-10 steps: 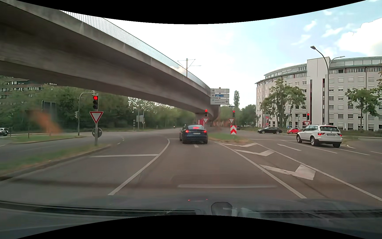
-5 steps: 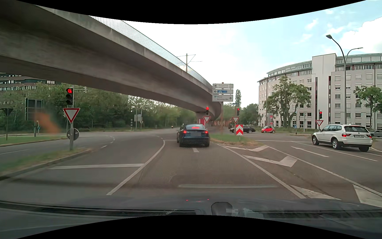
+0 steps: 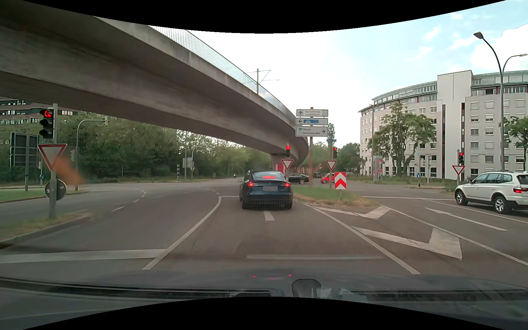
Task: Follow the waypoints while adhering to traffic rules and regulations
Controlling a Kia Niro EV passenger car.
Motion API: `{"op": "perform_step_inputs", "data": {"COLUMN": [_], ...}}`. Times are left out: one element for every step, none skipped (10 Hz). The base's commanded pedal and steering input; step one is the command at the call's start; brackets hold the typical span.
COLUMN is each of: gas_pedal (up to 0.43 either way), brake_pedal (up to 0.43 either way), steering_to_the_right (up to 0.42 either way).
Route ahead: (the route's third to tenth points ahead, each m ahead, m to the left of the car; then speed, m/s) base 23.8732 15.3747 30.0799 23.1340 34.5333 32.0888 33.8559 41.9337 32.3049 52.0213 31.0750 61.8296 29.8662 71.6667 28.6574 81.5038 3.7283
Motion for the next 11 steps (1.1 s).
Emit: {"op": "perform_step_inputs", "data": {"gas_pedal": [0.000,0.000,0.000,0.000,0.000,0.000,0.000,0.000,0.000,0.000,0.000], "brake_pedal": [0.232,0.232,0.232,0.232,0.232,0.232,0.232,0.232,0.238,0.244,0.250], "steering_to_the_right": [-0.035,-0.044,-0.044,-0.044,-0.044,-0.043,-0.042,-0.041,-0.039,-0.038,-0.037]}}
